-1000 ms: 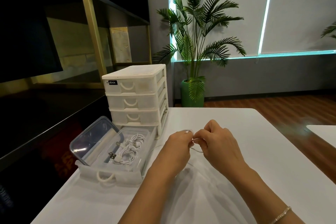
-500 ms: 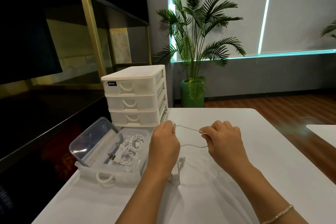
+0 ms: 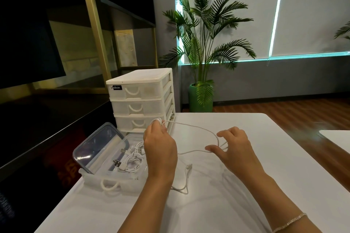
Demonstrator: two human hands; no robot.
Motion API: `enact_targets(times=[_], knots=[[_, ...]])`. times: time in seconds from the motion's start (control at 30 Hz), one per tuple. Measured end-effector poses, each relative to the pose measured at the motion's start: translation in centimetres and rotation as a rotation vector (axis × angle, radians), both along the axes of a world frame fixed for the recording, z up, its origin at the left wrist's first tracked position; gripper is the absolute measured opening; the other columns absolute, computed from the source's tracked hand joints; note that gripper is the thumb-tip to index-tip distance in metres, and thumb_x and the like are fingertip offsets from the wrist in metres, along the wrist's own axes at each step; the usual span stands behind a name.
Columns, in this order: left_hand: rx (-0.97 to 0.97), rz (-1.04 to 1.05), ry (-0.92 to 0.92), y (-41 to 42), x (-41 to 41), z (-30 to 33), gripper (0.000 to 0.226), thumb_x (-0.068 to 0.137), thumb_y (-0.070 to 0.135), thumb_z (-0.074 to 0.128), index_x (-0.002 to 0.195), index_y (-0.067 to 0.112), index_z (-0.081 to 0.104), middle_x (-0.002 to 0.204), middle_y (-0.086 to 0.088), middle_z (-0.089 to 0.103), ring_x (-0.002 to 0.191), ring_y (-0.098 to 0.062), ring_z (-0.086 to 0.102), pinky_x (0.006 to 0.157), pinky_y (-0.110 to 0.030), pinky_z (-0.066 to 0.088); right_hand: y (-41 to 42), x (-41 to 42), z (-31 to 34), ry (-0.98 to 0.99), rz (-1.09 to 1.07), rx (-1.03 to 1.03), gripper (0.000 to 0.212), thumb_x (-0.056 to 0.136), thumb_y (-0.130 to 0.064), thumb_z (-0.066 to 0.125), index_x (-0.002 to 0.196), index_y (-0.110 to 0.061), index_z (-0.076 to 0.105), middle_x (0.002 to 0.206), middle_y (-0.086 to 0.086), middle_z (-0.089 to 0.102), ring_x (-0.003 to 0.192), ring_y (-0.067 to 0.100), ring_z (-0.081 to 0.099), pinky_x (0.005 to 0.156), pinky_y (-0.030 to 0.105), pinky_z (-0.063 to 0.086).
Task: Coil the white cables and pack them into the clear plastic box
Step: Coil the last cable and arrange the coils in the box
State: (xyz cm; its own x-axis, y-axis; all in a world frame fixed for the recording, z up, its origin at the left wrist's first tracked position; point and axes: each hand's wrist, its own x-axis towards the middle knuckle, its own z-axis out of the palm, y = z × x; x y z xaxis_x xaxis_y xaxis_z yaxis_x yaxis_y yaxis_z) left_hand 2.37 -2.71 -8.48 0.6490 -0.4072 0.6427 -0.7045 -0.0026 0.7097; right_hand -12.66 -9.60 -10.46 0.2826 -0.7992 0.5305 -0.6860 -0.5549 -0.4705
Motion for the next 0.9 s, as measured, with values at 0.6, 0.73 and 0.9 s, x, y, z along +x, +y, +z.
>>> enact_targets(times=[0.6,0.73,0.9], knots=[[0.073,-0.215,0.179,-0.7,-0.9,0.1,0.024,0.099,0.017,0.039,0.089,0.011,0.059,0.089,-0.001,0.06,0.082,-0.015,0.053,0.064,-0.02,0.038,-0.4,-0.3,-0.3,0.139,-0.155,0.014,0.034,0.089,-0.028,0.059,0.12,-0.016,0.059,0.121,0.004,0.058,0.108,0.018,0.048,0.089,0.024,0.039],[0.18,-0.304,0.235,-0.7,-1.1,0.0,0.026,0.099,0.017,0.038,0.083,0.009,0.057,0.09,0.002,0.062,0.083,-0.012,0.056,0.067,-0.02,0.042,-0.1,-0.1,0.0,0.155,-0.19,-0.025,0.033,0.089,-0.027,0.059,0.12,-0.016,0.059,0.117,0.003,0.06,0.105,0.018,0.047,0.084,0.023,0.038],[0.238,-0.499,0.51,-0.6,-0.9,0.2,0.027,0.098,0.017,0.04,0.078,0.016,0.059,0.078,0.004,0.059,0.072,-0.008,0.054,0.068,-0.019,0.045,0.4,-0.1,0.5,0.01,-0.273,-0.056,0.029,0.08,-0.015,0.07,0.108,-0.011,0.065,0.106,0.009,0.06,0.09,0.015,0.037,0.073,0.021,0.033]])
